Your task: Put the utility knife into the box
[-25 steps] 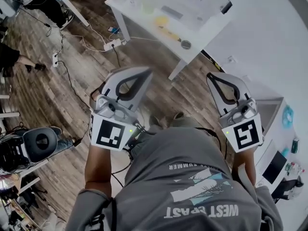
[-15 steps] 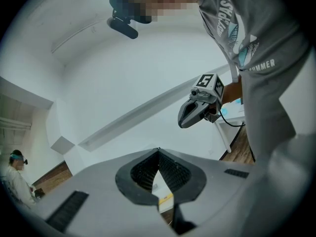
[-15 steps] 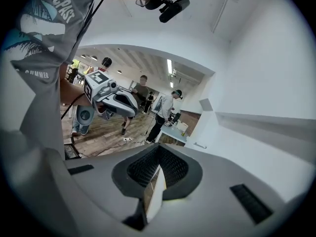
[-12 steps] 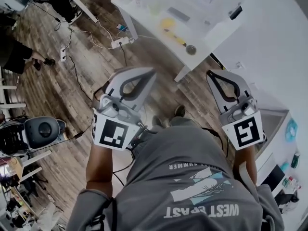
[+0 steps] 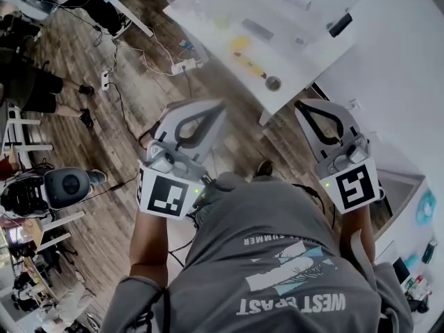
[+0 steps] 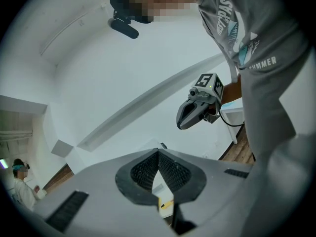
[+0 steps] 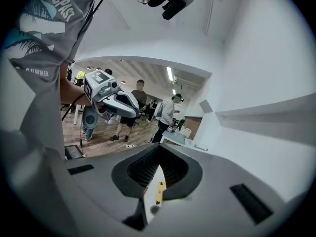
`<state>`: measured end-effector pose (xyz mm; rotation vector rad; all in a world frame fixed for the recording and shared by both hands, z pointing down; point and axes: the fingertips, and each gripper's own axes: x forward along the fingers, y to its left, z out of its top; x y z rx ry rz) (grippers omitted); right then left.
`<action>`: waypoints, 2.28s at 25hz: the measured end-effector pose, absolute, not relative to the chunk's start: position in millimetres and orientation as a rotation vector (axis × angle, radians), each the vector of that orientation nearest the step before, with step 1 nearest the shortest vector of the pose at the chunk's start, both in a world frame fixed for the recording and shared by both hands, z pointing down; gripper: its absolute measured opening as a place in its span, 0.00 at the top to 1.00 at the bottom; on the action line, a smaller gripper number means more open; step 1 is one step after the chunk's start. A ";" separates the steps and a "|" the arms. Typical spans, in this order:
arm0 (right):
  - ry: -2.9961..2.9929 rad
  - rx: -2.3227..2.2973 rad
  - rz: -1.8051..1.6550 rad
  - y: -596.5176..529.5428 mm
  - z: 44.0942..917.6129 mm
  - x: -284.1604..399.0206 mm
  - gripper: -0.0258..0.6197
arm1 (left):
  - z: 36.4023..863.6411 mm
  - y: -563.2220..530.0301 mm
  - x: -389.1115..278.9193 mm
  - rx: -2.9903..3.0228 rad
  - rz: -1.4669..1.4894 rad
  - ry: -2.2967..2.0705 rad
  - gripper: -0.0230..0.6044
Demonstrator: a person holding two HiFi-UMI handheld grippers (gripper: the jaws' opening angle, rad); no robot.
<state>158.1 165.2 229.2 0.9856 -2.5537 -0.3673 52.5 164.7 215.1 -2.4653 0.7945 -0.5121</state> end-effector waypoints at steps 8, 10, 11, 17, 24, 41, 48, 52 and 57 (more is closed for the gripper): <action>-2.539 0.944 -0.366 146.7 236.5 176.8 0.95 | 215.3 146.9 73.1 -2.478 -0.537 0.777 0.95; -2.528 0.944 -0.368 141.8 236.7 175.1 0.95 | 216.2 140.9 71.8 -2.481 -0.547 0.759 0.95; -2.524 0.951 -0.366 137.8 236.3 173.1 0.95 | 217.2 136.5 69.6 -2.484 -0.549 0.752 0.95; -2.476 1.026 -0.350 110.1 226.6 161.1 0.95 | 210.1 99.0 57.3 -2.520 -0.436 0.723 0.95; -2.425 1.071 -0.347 77.2 228.8 138.6 0.95 | 209.7 58.8 32.6 -2.529 -0.332 0.695 0.95; -2.406 0.909 -0.313 5.9 266.4 123.7 0.95 | 236.6 -17.2 25.3 -2.567 -0.382 0.743 0.95; -2.511 0.795 -0.238 -26.7 286.2 137.0 0.95 | 233.4 -42.6 59.4 -2.547 -0.462 0.821 0.95; -2.551 0.716 -0.211 -39.6 303.4 139.8 0.95 | 241.2 -53.7 76.9 -2.532 -0.515 0.858 0.95; -2.578 0.641 -0.174 -43.6 322.5 136.3 0.95 | 250.0 -59.1 85.3 -2.520 -0.572 0.892 0.95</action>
